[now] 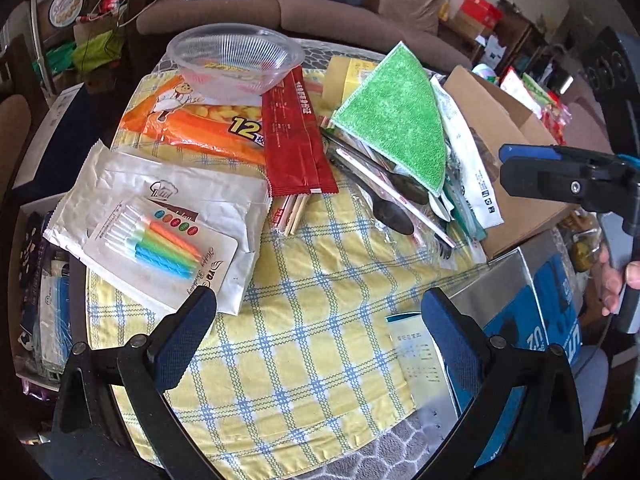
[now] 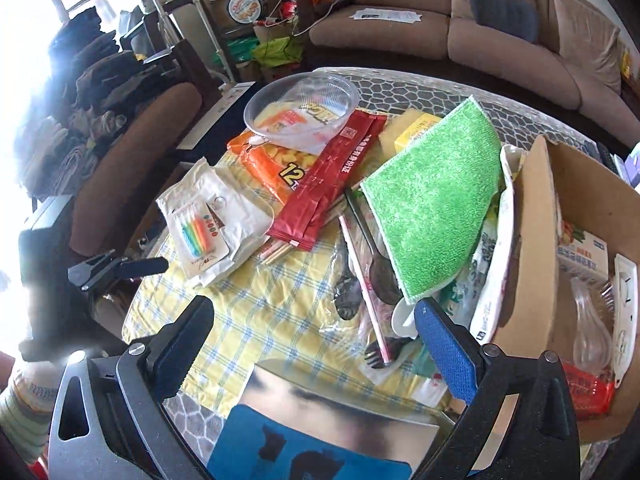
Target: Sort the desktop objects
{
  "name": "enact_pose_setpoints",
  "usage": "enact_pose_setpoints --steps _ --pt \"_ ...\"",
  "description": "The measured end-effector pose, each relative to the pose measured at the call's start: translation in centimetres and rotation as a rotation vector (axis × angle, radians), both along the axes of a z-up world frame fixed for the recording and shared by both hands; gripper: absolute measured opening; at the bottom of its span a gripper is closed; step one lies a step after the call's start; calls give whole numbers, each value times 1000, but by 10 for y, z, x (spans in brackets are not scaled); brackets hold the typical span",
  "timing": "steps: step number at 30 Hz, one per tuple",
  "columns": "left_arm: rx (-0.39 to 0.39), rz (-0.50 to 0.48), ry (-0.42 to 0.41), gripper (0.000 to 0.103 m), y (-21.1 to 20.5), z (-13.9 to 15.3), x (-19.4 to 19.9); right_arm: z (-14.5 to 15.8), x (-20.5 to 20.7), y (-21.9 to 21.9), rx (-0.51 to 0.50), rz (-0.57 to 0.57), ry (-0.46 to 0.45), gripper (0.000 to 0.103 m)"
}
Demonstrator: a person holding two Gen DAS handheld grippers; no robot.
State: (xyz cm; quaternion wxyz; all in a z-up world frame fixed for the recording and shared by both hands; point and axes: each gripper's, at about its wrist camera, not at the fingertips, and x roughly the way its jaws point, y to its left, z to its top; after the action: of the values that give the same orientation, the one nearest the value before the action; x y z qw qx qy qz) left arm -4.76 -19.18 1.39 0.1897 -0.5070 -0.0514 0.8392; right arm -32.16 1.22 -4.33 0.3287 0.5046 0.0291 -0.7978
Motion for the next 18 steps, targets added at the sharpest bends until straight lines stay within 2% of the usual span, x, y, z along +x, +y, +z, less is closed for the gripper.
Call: enact_pose_setpoints --steps 4,6,8,12,15,18 --pt "54 6 2 103 -11 -10 -7 -18 -16 -8 -49 -8 -58 100" --pt "93 5 2 103 -15 -14 -10 -29 -23 -14 -57 4 -91 91" --pt "126 -3 2 103 -16 -18 -11 -41 -27 -19 -35 13 -113 78" --pt "163 -37 4 100 -10 -22 -10 -60 -33 -25 15 23 -131 74" --pt "178 -53 -2 84 -6 -24 -9 -66 -37 -26 1 24 -145 74" --pt "203 -56 -18 72 -4 -26 -9 -71 -40 -31 -3 40 -154 69"
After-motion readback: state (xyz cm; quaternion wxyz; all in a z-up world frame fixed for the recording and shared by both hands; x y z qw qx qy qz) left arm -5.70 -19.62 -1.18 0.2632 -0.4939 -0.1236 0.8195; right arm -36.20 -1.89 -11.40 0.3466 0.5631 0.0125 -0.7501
